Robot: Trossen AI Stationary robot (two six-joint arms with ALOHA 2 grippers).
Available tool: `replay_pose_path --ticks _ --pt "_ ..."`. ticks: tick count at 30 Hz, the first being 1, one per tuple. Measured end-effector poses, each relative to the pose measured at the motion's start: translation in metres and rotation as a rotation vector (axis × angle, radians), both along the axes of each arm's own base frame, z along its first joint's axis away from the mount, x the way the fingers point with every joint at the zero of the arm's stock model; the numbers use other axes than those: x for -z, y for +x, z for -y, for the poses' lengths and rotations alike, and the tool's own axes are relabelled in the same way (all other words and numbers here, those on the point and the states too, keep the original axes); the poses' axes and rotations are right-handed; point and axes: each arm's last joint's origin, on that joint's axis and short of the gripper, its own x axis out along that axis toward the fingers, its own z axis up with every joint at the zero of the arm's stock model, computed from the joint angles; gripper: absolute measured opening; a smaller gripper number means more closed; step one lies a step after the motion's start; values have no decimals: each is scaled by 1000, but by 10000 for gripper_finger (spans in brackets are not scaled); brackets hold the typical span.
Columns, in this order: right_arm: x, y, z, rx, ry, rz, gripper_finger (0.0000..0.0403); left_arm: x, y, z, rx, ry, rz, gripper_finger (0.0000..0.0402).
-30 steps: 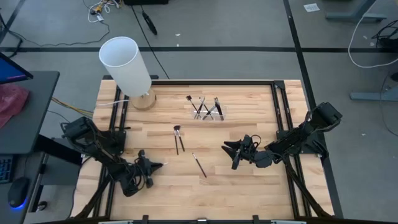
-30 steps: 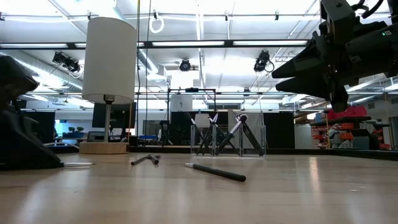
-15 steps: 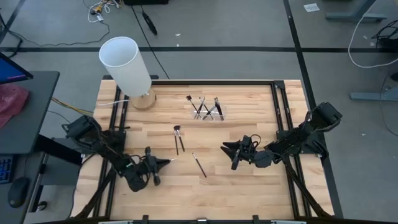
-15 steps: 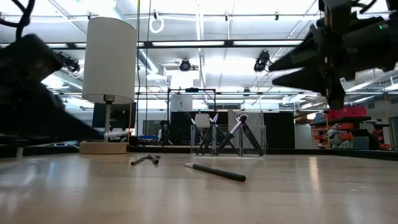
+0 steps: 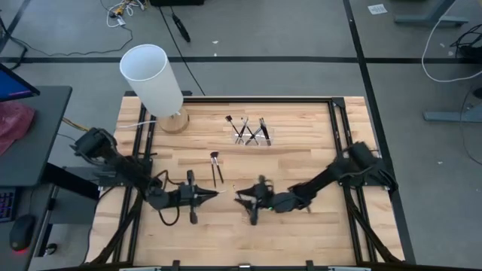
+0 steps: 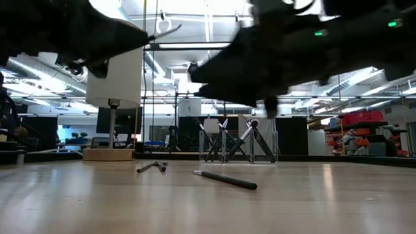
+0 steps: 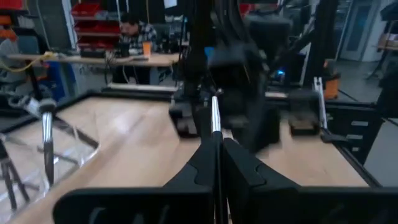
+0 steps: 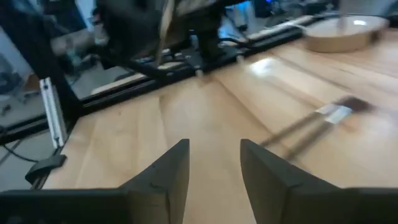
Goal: Put items in baskets/containers
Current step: Put the black liner brush into the transparent organizer
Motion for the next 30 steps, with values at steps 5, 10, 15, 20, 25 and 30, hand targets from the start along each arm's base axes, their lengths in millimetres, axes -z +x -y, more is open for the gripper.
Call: replay_pose_path --ticks 5,10,15,20,25,30 --pt "-4 32 -3 -7 -97 40 162 -4 3 -4 20 4 9 13" --pt "-21 38 6 24 -119 89 188 -3 2 -3 28 2 8 14" --pt "-32 38 6 20 -121 173 194 -3 2 -3 28 1 8 14" --pt "-36 38 6 -19 -105 214 170 -4 2 -3 27 1 8 15" --pt "-37 38 6 -25 -113 223 124 -4 2 -3 27 0 8 17" --pt "-37 38 5 -47 -120 222 62 -4 2 -3 26 0 9 16"
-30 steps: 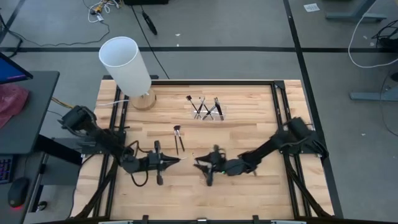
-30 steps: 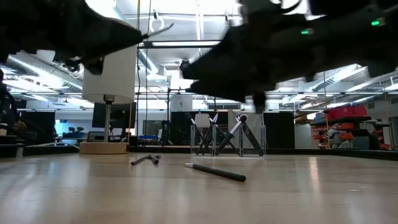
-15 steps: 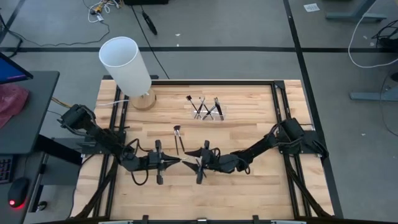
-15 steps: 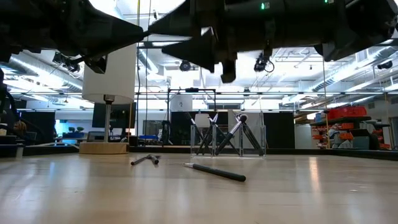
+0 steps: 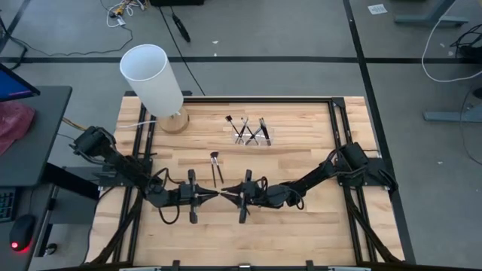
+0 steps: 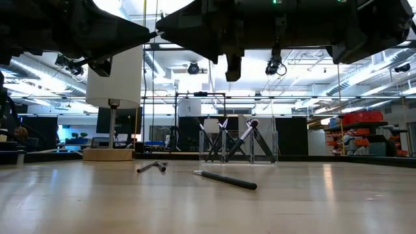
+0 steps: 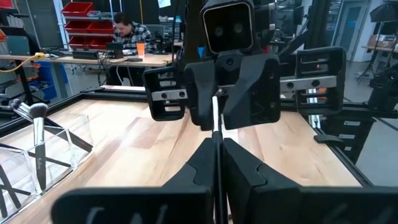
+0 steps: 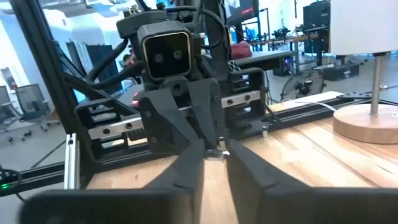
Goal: Put items in baskets/containers
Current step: Put the black liner brush into the transparent organizer
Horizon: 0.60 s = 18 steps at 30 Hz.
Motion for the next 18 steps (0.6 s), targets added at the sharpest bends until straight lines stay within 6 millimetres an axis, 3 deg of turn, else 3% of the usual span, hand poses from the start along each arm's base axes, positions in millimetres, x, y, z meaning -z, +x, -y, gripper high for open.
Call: replay_pose_path --ticks 4,11,18 --pt "0 0 0 -11 -5 0 13 0 0 0 7 1 -1 20" --pt "-1 -1 1 25 -34 -69 8 0 0 0 -4 9 -2 74" --pt "-53 -33 19 217 -51 -318 6 10 0 0 -6 43 -89 158"
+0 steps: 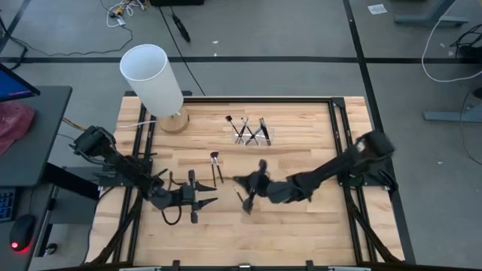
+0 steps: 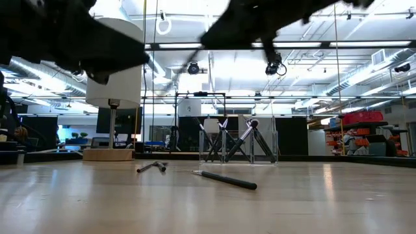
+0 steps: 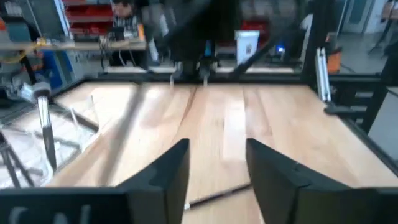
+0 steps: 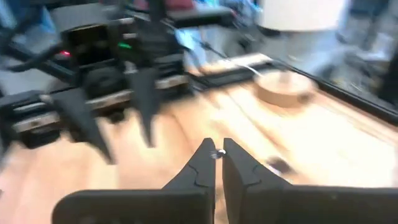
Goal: Put items in baskets/containers
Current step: Put the black liner brush into the transparent organizer
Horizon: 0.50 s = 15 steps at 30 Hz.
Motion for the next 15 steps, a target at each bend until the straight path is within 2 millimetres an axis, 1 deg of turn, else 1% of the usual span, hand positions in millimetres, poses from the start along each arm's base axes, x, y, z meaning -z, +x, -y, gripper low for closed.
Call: replay_pose_path --ticks 4,6,8,11,15 --pt "-39 -29 21 95 61 -40 6 9 -1 -1 -11 -28 -70 185" --pt "-54 -41 36 138 95 -52 6 13 -2 -2 -18 -41 -96 191" --pt "-64 -51 53 178 115 -73 6 15 -2 -2 -23 -47 -111 192" --pt "-72 -61 81 237 145 -117 5 15 -2 -3 -27 -52 -112 189" --pt "-68 -62 122 291 208 -191 5 15 1 -7 -49 -60 -112 187"
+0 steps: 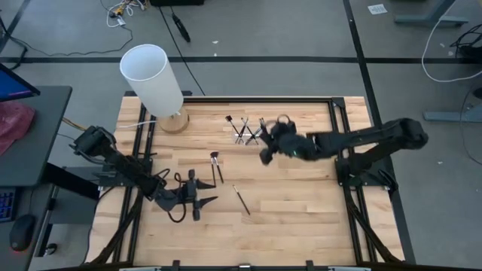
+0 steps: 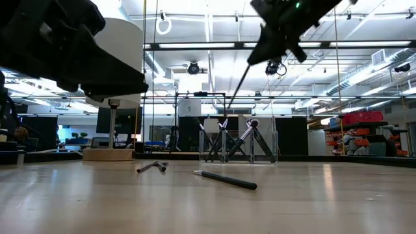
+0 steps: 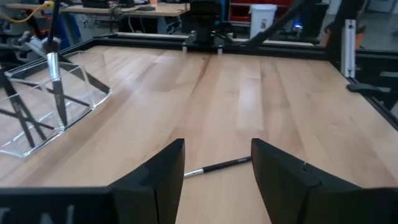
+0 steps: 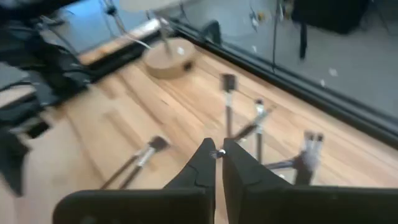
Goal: Put items in baskets/containers
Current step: Put the black liner brush into the transparent organizer
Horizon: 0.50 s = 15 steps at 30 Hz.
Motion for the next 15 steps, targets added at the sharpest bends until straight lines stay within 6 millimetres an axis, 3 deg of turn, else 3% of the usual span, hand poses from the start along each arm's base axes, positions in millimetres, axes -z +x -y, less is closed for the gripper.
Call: replay_pose_path --ticks 7,15 --pt "13 -1 54 59 80 -91 5 1 3 -6 -32 -24 -2 186" --pt "30 6 73 -11 193 -139 8 3 2 -6 -30 -14 -25 186"
